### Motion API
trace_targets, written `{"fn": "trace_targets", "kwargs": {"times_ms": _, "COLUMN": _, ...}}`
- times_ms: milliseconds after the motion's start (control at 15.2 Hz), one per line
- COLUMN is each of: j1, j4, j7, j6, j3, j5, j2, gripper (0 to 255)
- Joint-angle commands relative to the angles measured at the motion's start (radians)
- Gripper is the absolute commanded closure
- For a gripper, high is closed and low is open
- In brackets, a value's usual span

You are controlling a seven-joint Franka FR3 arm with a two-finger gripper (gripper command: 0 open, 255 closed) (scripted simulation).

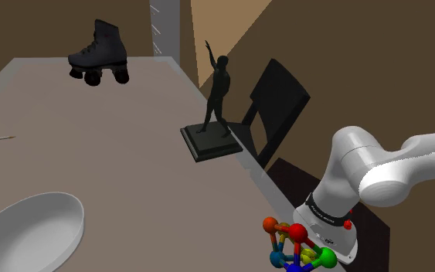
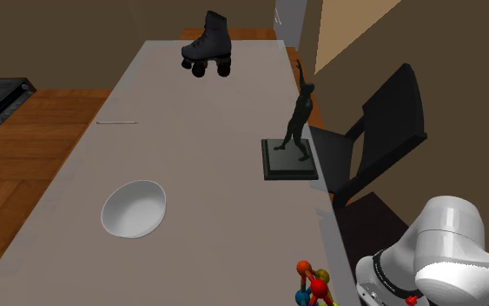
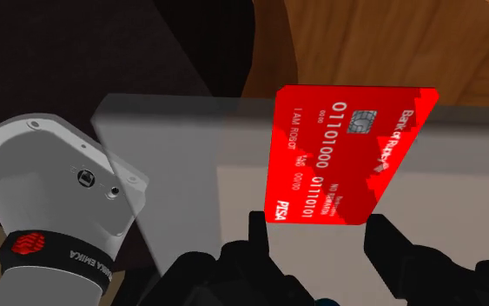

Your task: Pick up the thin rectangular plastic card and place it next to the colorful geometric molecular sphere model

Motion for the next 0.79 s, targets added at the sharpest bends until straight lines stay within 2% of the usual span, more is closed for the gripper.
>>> {"fn": "trace_targets", "kwargs": {"times_ms": 0, "j1": -0.005, "j4": -0.004, "j7": 0.004, "j6": 0.013, "j3": 0.018, "j5": 0.013, "j2": -0.001, "gripper": 255}}
{"fn": "trace_targets", "kwargs": {"times_ms": 462, "j1": -0.005, "j4": -0.004, "j7": 0.004, "j6": 0.013, "j3": 0.018, "j5": 0.012, "j2": -0.001, "gripper": 255}}
{"fn": "trace_targets", "kwargs": {"times_ms": 528, "j1": -0.005, "j4": -0.004, "j7": 0.004, "j6": 0.013, "j3": 0.018, "j5": 0.012, "j2": -0.001, "gripper": 0}}
{"fn": "trace_targets", "kwargs": {"times_ms": 726, "j1": -0.005, "j4": -0.004, "j7": 0.004, "j6": 0.013, "j3": 0.018, "j5": 0.012, "j2": -0.001, "gripper": 0}}
